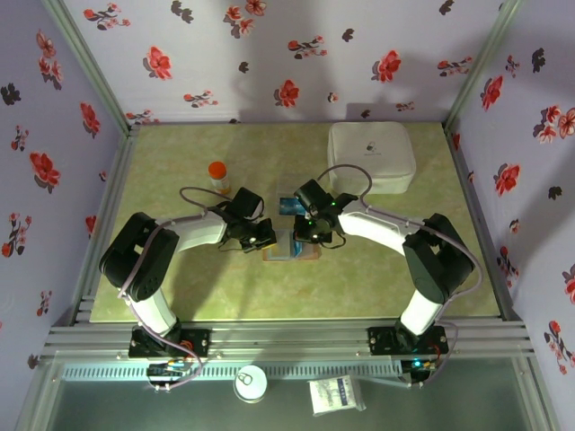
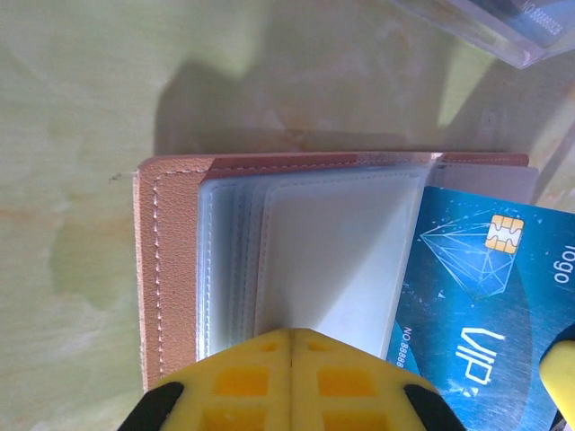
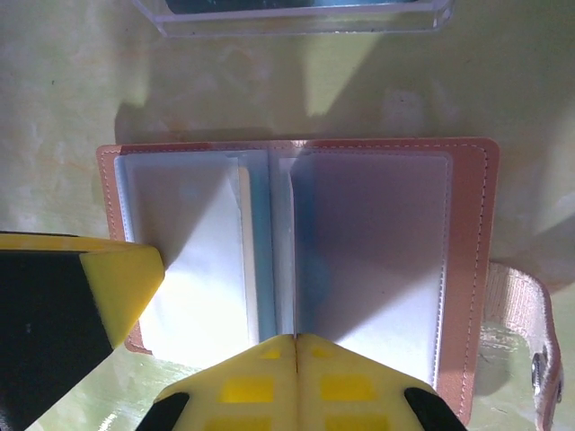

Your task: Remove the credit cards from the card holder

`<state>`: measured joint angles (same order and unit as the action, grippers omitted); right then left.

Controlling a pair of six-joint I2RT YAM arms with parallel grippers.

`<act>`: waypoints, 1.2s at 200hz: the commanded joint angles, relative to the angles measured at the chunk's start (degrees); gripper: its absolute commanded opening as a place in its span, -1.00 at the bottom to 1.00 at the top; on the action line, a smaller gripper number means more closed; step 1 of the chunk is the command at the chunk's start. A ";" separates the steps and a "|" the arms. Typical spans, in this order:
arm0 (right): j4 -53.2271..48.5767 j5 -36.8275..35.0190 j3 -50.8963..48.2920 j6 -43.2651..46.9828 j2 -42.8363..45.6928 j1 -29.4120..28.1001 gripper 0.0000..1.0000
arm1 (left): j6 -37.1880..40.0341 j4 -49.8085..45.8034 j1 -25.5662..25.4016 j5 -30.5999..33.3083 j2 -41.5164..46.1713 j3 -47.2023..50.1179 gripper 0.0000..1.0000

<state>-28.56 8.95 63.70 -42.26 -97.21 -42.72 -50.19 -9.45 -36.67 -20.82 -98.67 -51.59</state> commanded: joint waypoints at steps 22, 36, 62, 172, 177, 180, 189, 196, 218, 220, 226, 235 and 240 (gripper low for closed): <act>-0.80 -0.52 1.23 -1.25 -0.55 -0.59 -0.71 | 1.07 -1.54 -0.42 0.26 -0.73 1.32 -1.00; -1.02 -0.52 0.99 -1.32 -0.23 -0.70 -0.71 | 1.10 -1.56 -0.42 0.25 -0.81 1.32 -1.00; -0.89 -0.69 0.40 -1.58 0.51 -0.79 -0.77 | 1.05 -1.46 -0.41 0.21 -0.91 1.28 -1.00; -5.18 -3.47 1.99 6.98 6.68 -0.61 -0.96 | 1.19 -2.06 -0.42 0.25 0.04 0.68 -1.00; -5.59 -3.22 2.31 8.61 6.80 -0.57 -0.96 | 1.23 -2.15 -0.42 0.23 0.16 0.65 -1.00; -5.90 -3.11 2.57 9.70 6.89 -0.53 -0.97 | 1.21 -2.22 -0.40 0.24 0.23 0.61 -1.00; -7.08 -3.06 3.26 12.69 7.03 -0.28 -0.98 | 1.24 -2.28 -0.38 0.23 0.40 0.59 -1.00; -7.91 -2.91 3.89 15.89 7.04 -0.09 -0.99 | 1.24 -2.32 -0.42 0.29 0.58 0.58 -1.00; -9.82 -2.27 5.35 26.98 7.26 0.18 -1.00 | 1.66 -3.05 -0.38 0.39 1.29 0.03 -0.95; -9.91 -2.18 5.44 27.83 7.29 0.22 -1.00 | 1.68 -3.17 -0.41 0.37 1.31 0.01 -0.95; -10.23 -1.80 5.72 31.50 7.23 0.22 -1.00 | 1.76 -3.52 -0.42 0.51 1.54 -0.23 -0.93; -11.38 -1.72 6.60 36.25 6.95 0.39 -1.00 | 1.94 -3.86 -0.44 0.61 1.80 -0.52 -0.90; -12.18 -1.74 7.23 38.81 6.73 0.44 -1.00 | 2.05 -4.03 -0.44 0.63 2.10 -0.66 -0.88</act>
<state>-35.81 6.66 67.88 -20.82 -91.48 -42.78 -50.13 -9.76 -36.67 -20.99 -98.50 -51.62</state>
